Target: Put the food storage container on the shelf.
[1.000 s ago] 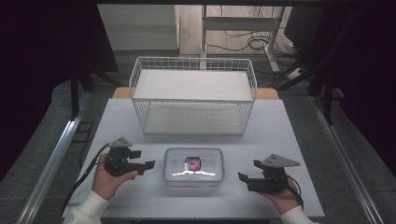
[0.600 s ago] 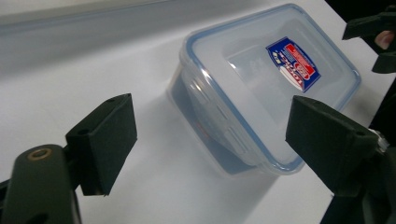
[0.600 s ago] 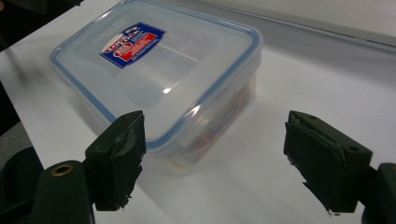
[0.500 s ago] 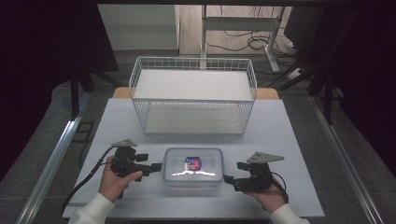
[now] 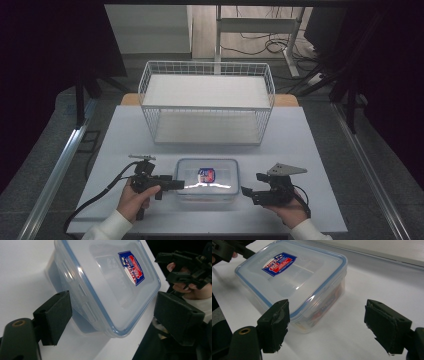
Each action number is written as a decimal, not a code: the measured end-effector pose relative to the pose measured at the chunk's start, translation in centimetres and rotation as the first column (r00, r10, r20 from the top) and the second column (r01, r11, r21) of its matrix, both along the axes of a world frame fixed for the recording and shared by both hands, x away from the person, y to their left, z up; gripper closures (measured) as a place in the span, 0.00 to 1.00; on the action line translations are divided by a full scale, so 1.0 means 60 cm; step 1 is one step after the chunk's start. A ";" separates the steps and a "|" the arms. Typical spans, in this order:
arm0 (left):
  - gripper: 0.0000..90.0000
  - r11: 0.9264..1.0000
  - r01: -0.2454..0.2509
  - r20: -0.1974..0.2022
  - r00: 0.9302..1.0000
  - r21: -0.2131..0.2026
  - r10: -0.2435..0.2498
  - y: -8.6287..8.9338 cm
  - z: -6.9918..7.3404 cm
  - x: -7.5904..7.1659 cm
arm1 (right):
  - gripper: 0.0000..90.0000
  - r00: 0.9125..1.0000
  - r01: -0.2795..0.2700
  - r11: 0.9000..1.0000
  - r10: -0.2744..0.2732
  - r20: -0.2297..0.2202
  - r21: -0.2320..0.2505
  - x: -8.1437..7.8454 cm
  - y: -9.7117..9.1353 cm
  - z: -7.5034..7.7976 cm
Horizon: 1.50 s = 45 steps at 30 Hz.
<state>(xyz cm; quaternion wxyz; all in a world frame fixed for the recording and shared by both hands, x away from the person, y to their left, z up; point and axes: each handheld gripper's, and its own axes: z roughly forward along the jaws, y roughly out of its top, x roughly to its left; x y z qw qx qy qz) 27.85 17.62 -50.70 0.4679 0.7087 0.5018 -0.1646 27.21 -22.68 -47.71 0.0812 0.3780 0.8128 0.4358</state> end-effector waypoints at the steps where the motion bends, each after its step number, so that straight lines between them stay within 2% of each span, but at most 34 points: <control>1: 0.18 1.000 0.001 -0.010 1.000 -0.006 -0.001 -0.001 -0.004 0.000 | 0.23 1.000 0.001 1.000 -0.001 0.001 -0.001 0.000 0.000 0.000; 5: 0.19 1.000 0.001 -0.028 1.000 -0.009 -0.001 -0.004 -0.009 0.001 | 0.23 1.000 0.003 1.000 -0.003 0.005 -0.006 0.000 0.000 0.001; 9: 0.22 0.999 -0.016 -0.062 0.998 -0.049 0.013 0.004 -0.015 0.005 | 0.23 1.000 0.006 1.000 -0.006 0.006 -0.010 0.000 0.000 0.000; 12: 0.22 0.999 -0.016 -0.077 0.997 -0.037 0.013 0.003 -0.021 0.009 | 0.23 1.000 0.004 1.000 -0.004 0.008 -0.012 0.000 0.000 0.000; 16: 0.21 0.999 -0.005 -0.102 0.995 -0.047 0.000 -0.003 -0.028 0.011 | 0.23 1.000 0.006 1.000 -0.006 0.011 -0.012 0.000 -0.001 0.000; 20: 0.25 0.999 -0.011 -0.093 0.996 -0.044 0.006 -0.002 -0.026 0.009 | 0.23 1.000 0.008 1.000 -0.008 0.011 -0.013 0.000 -0.002 0.000; 26: 0.38 0.999 -0.036 -0.094 0.995 -0.002 0.036 -0.002 -0.023 0.004 | 0.24 1.000 0.010 1.000 -0.010 0.015 -0.021 0.000 -0.002 0.000; 32: 0.38 1.000 -0.031 -0.094 0.995 -0.002 0.031 -0.001 -0.024 0.004 | 0.24 1.000 0.015 1.000 -0.015 0.003 -0.010 0.005 0.000 0.000; 35: 0.38 1.000 -0.030 -0.093 0.995 -0.003 0.030 -0.001 -0.024 0.005 | 0.23 0.999 0.007 0.999 -0.005 -0.054 0.046 0.014 0.004 0.001; 38: 0.38 1.000 -0.029 -0.091 0.995 -0.005 0.028 -0.001 -0.024 0.005 | 0.23 0.992 0.015 0.994 -0.001 -0.126 0.110 0.025 0.008 -0.001; 40: 0.38 1.000 -0.025 -0.085 0.996 -0.005 0.025 0.000 -0.025 0.005 | 0.22 0.981 0.021 0.989 0.008 -0.192 0.149 0.035 0.014 -0.006; 43: 0.38 1.000 -0.026 -0.084 0.996 -0.008 0.025 0.000 -0.026 0.005 | 0.20 0.963 0.032 0.987 0.013 -0.271 0.159 0.051 0.021 -0.020; 45: 0.38 1.000 -0.023 -0.083 0.996 -0.009 0.022 0.000 -0.026 0.005 | 0.18 0.943 0.042 0.985 0.017 -0.333 0.170 0.060 0.026 -0.031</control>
